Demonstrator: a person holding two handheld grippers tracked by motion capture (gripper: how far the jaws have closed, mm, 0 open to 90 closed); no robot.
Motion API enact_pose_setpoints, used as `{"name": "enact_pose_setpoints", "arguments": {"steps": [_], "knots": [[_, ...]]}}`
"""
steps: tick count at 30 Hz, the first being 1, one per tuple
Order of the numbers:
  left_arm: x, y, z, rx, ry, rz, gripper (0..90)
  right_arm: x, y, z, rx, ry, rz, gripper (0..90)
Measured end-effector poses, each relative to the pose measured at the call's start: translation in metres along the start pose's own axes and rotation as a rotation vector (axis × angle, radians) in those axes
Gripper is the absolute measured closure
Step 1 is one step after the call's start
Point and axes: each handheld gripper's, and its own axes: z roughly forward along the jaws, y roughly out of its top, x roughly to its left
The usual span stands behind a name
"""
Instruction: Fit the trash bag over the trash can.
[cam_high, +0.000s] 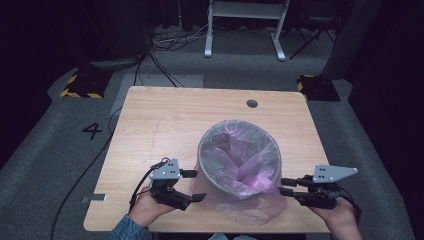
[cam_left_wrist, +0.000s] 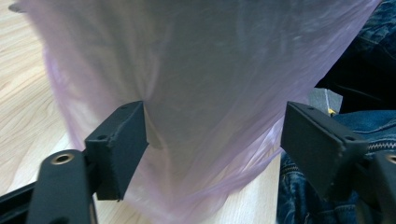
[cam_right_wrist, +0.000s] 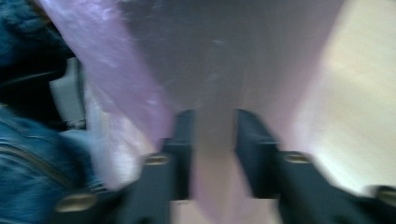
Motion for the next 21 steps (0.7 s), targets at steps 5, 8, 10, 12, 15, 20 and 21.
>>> {"name": "enact_pose_setpoints", "arguments": {"steps": [5,8,10,12,15,20,21], "knots": [[0.007,0.008,0.007,-0.002,0.041,-0.019,19.7,0.028,0.003,0.024,0.080,0.130,-0.097,83.2],[0.011,0.010,0.009,-0.005,0.035,-0.018,27.9,0.040,0.005,0.025,0.086,0.154,-0.140,79.8],[0.007,0.009,0.009,0.014,0.072,0.046,50.7,0.040,0.005,0.017,0.058,0.135,-0.144,70.9],[0.005,0.009,0.009,0.025,0.091,0.072,71.7,0.033,0.006,0.007,0.023,0.107,-0.115,63.6],[0.005,0.008,0.006,0.005,0.124,0.082,88.9,0.019,0.004,-0.007,-0.009,0.062,-0.068,55.4],[0.015,0.007,-0.003,-0.049,0.171,0.035,90.0,0.007,0.001,-0.023,-0.049,-0.003,-0.050,49.3],[0.017,0.006,-0.006,-0.062,0.182,0.022,90.0,0.006,0.001,-0.025,-0.056,-0.013,-0.048,47.0]]}}
